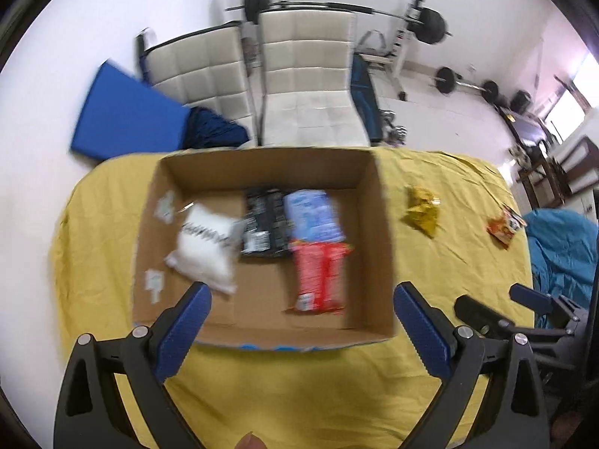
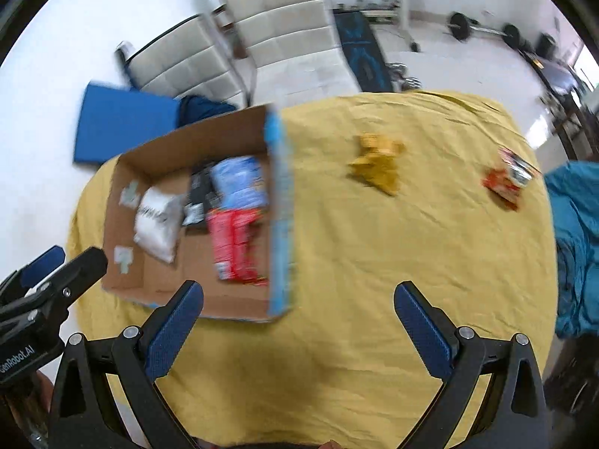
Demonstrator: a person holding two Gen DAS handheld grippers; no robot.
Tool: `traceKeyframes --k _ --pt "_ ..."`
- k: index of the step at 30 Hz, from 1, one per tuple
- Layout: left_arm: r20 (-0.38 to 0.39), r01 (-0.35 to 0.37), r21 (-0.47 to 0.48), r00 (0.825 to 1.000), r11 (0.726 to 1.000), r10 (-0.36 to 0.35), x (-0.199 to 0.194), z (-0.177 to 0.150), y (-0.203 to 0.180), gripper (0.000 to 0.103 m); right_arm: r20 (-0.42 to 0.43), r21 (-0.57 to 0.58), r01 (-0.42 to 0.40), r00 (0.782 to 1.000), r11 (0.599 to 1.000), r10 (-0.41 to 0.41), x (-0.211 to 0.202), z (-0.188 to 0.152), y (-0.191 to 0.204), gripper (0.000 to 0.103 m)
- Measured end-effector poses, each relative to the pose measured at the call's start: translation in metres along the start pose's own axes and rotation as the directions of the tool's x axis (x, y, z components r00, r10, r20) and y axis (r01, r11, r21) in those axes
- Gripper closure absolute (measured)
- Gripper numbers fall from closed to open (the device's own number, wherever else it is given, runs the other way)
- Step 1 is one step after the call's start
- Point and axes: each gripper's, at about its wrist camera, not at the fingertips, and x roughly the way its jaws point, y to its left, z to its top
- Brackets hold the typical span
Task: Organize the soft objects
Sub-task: 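Grasp the yellow packet with the left tool while the right tool grasps the panda packet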
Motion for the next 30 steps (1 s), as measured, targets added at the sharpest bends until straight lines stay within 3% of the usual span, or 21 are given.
traceKeyframes --k 4,11,17,23,30 --pt "-0.017 0.024 0.048 1.0 0.999 -0.023 0.02 0.013 -0.052 0.003 0.003 0.1 0.048 0.999 0.994 -0.049 -0.004 0.011 -0.073 0.0" --pt "-0.122 0.072 0.143 0.991 0.987 -0.055 0.086 0.048 -0.146 0.003 -0.032 0.243 0.162 0.987 0.957 -0.159 0.008 0.038 -0.204 0.0" --pt "-0.21 0.069 0.181 0.977 0.981 -0.03 0.153 0.083 -0.186 0.003 -0.074 0.353 0.131 0.991 0.926 -0.112 0.042 0.065 -0.286 0.0" --pt "-0.302 0.066 0.218 0.953 0.974 0.003 0.222 0.106 -0.208 0.004 -0.117 0.42 0.112 0.991 0.901 -0.068 0.091 0.092 -0.326 0.0" --pt "-0.386 0.078 0.235 0.922 0.969 0.02 0.273 0.104 -0.218 0.005 -0.17 0.419 0.117 0.984 0.9 -0.048 0.137 0.114 -0.34 0.0"
